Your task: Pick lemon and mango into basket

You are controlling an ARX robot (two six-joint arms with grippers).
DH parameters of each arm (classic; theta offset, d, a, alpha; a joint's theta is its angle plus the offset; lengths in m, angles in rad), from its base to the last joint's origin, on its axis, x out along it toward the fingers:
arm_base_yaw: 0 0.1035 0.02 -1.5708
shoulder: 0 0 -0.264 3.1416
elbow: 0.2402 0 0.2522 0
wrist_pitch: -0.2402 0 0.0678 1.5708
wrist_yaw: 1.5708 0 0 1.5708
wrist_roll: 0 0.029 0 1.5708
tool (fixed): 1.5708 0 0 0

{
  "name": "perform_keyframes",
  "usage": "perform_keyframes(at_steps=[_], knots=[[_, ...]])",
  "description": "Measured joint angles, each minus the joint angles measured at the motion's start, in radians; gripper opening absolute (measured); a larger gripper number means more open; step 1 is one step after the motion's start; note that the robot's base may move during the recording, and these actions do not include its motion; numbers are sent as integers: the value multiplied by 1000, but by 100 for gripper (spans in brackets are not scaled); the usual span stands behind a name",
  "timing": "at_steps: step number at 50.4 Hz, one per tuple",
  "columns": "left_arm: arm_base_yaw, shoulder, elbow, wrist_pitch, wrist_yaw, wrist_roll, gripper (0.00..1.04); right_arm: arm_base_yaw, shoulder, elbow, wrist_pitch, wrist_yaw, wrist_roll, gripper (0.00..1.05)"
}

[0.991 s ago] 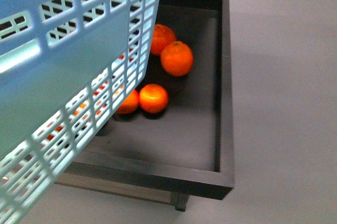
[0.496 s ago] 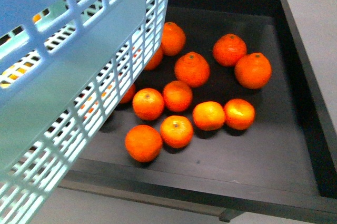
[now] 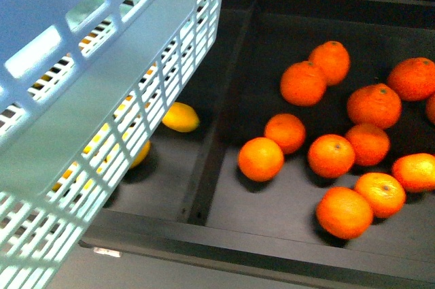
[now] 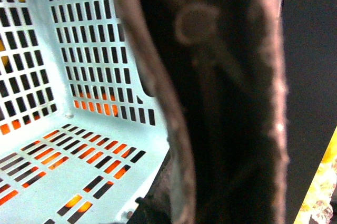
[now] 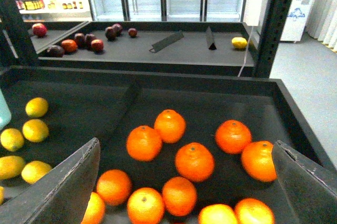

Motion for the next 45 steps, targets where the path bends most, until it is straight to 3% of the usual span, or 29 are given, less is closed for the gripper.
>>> perform_keyframes(at_steps=[45], knots=[[0,0,0,-1,-6,1,5,0,1,0,0,0,-1,96]])
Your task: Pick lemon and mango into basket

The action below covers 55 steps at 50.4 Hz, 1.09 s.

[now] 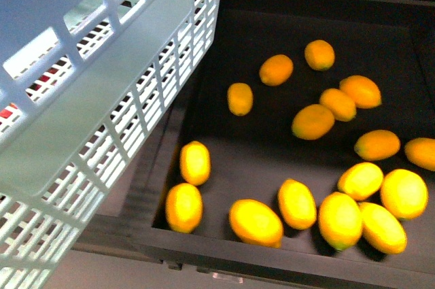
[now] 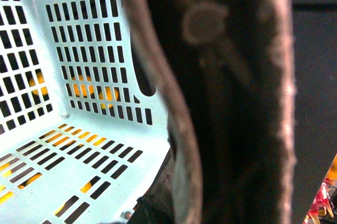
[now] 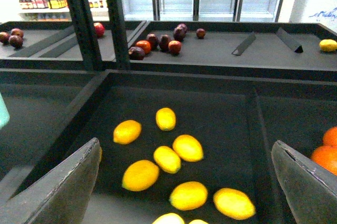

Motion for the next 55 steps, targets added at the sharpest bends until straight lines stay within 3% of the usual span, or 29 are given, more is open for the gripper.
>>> perform_keyframes(at_steps=[32,41,48,55], knots=[[0,0,0,0,8,-5,5,0,-1,0,0,2,0,96],[-27,51,87,-217,-156,282,5,-2,0,-1,0,-12,0,96],[-23,102,130,-200,-183,486,5,-1,0,-1,0,-6,0,96],[-31,163,175,-159,-144,493,5,-1,0,-1,0,-6,0,96]])
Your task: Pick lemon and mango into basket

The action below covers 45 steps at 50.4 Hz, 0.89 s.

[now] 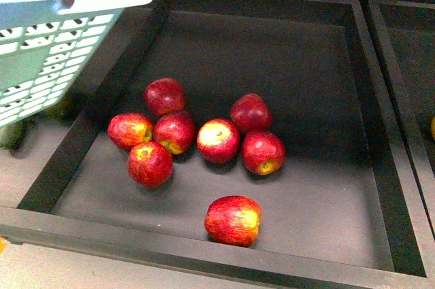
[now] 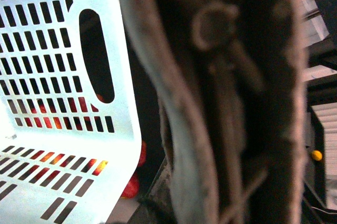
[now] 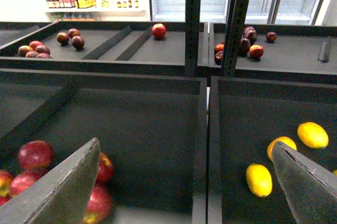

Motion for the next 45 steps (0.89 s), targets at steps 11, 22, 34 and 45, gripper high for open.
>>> perform_keyframes(at_steps=[11,22,34,45], knots=[[-43,196,100,115,125,-94,5,0,0,0,0,0,0,96],[-141,354,230,148,248,-202,5,0,0,0,0,1,0,96],[-263,389,332,84,249,-222,5,0,0,0,0,1,0,96],[-303,389,333,75,282,-241,5,0,0,0,0,1,0,96]])
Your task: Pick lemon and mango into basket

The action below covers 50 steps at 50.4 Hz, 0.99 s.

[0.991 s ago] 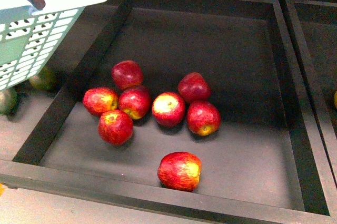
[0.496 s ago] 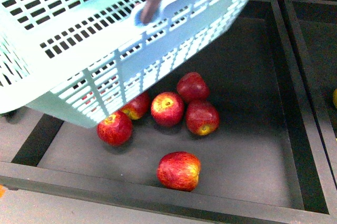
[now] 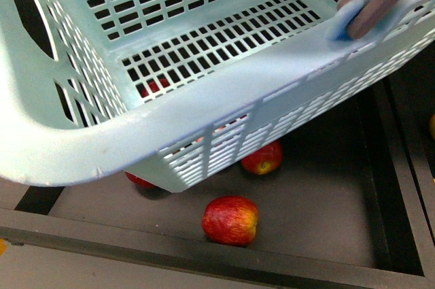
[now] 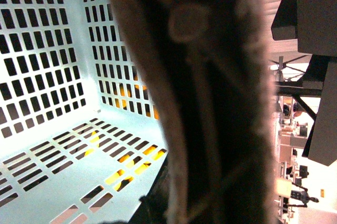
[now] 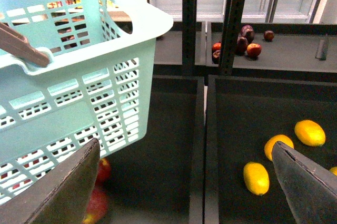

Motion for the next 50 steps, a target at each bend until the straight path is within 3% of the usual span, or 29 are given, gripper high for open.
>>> perform_keyframes(at_steps=[13,17,19,23,30,37,43,50], knots=[[11,0,0,-1,-28,2,5,1,2,1,-2,7,3,96],[11,0,0,-2,-24,2,5,-2,127,92,-230,112,109,96],[10,0,0,-2,-18,0,5,-40,211,130,-315,102,148,96],[8,0,0,-2,-17,2,5,-119,297,140,-316,48,168,96],[8,0,0,-2,-11,0,5,-303,452,159,-175,-64,164,96],[8,0,0,-2,-14,2,5,-451,666,190,15,-103,128,96],[9,0,0,-2,-16,1,5,-529,933,238,224,-92,77,96],[9,0,0,-2,-19,2,5,-561,1218,307,433,-63,10,96]])
